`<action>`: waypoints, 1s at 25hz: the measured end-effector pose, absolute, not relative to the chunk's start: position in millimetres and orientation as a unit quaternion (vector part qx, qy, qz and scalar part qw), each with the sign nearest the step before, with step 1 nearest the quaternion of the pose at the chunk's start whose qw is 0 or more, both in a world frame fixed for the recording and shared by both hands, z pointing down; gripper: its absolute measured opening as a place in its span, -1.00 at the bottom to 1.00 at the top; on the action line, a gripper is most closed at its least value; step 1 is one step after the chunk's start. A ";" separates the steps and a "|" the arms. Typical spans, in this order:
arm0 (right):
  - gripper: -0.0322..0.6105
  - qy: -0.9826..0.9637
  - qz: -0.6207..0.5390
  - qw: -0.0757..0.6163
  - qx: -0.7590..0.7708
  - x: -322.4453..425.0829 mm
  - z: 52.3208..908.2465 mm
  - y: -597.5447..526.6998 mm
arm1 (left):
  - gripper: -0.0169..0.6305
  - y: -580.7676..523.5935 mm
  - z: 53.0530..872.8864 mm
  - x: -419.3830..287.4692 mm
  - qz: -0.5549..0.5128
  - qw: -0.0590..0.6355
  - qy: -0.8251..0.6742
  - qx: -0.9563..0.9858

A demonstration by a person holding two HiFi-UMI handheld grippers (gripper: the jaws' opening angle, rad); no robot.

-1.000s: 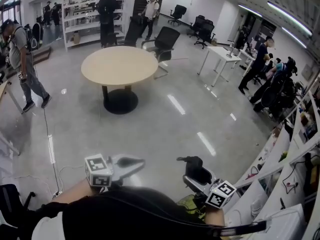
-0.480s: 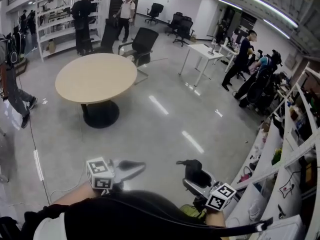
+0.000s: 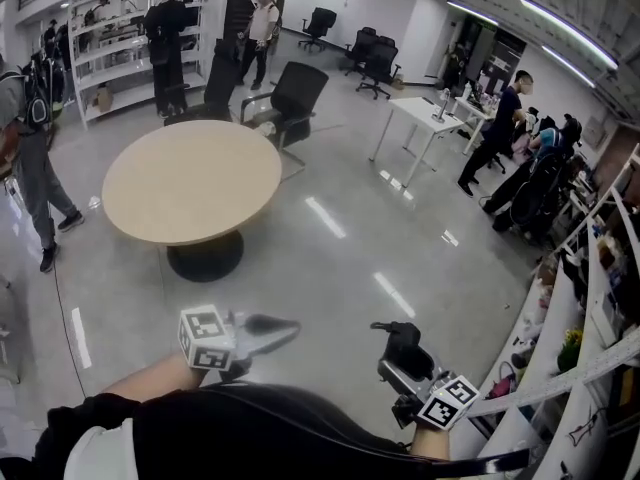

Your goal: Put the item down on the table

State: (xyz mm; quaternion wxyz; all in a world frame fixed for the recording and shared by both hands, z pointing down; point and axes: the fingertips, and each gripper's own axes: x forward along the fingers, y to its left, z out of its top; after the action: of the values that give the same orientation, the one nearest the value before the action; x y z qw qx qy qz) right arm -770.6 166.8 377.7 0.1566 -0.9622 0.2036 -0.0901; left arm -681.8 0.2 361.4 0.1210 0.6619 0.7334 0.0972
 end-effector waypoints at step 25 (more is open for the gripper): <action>0.31 0.283 -0.108 0.171 -0.937 -511.0 392.5 446.7 | -0.96 255.0 362.9 -455.0 0.114 0.153 0.662 0.725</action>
State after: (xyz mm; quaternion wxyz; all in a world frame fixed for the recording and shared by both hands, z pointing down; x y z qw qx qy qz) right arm -511.0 446.7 392.5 0.1714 -0.9374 0.2835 -0.1076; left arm -455.0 255.0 362.9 0.1529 0.7246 0.6622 0.1142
